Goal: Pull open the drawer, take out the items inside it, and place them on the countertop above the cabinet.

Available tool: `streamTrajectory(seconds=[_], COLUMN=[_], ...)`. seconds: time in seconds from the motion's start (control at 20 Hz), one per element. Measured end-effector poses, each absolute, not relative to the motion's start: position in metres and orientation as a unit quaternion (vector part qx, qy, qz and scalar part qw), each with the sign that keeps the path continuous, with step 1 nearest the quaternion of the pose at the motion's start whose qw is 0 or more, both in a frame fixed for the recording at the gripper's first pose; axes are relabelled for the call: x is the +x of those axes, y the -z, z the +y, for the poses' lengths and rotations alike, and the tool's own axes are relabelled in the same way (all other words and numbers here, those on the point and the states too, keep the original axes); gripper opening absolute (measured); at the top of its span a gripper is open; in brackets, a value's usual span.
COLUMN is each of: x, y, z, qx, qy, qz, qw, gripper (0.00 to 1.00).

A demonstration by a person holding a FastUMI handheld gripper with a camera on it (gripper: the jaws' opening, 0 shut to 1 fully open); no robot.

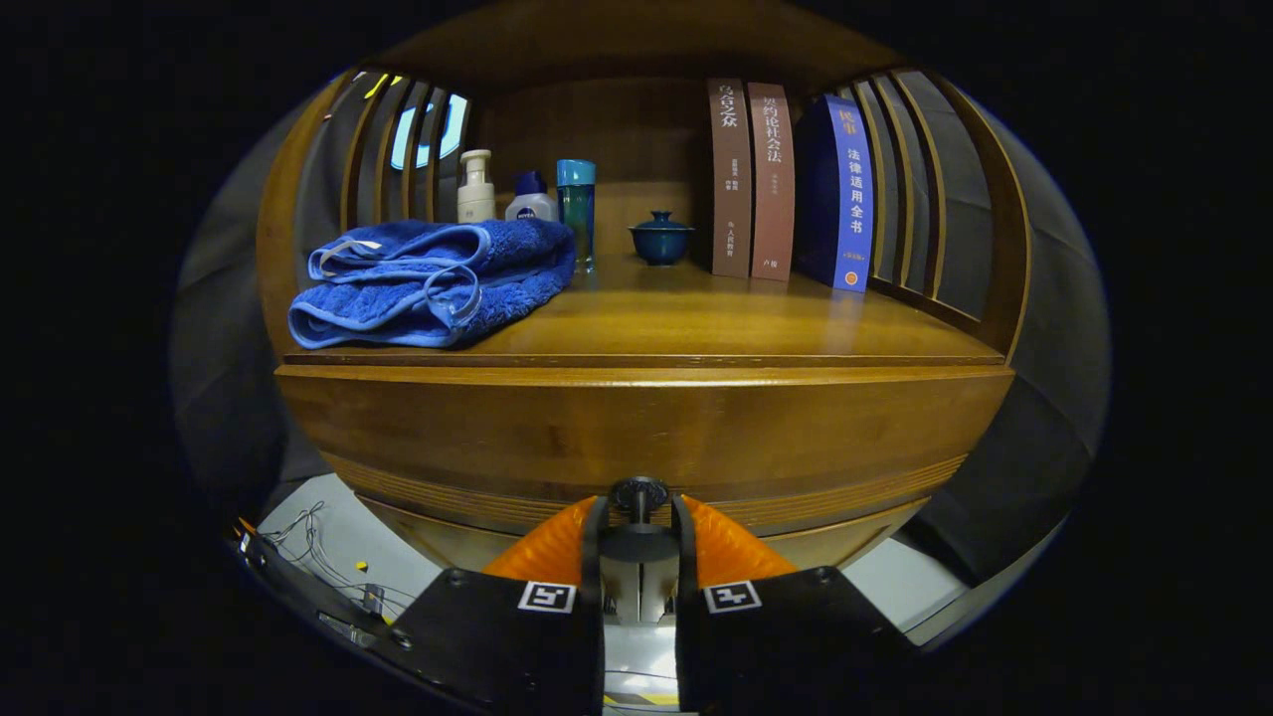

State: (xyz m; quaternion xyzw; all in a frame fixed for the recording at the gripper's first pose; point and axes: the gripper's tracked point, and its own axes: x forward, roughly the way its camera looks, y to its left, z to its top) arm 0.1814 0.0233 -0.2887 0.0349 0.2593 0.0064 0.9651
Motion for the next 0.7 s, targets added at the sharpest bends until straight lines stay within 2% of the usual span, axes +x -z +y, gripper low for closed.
streamTrajectory(seconds=[0.25,0.7], x=[0.169,0.088], y=[0.288,0.282], z=[0.024,0.025], qx=[0.025,0.019], qy=[-0.011,-0.017], qz=[0.27,0.284], qw=[0.963,0.958], gripper=[0.32,0.32])
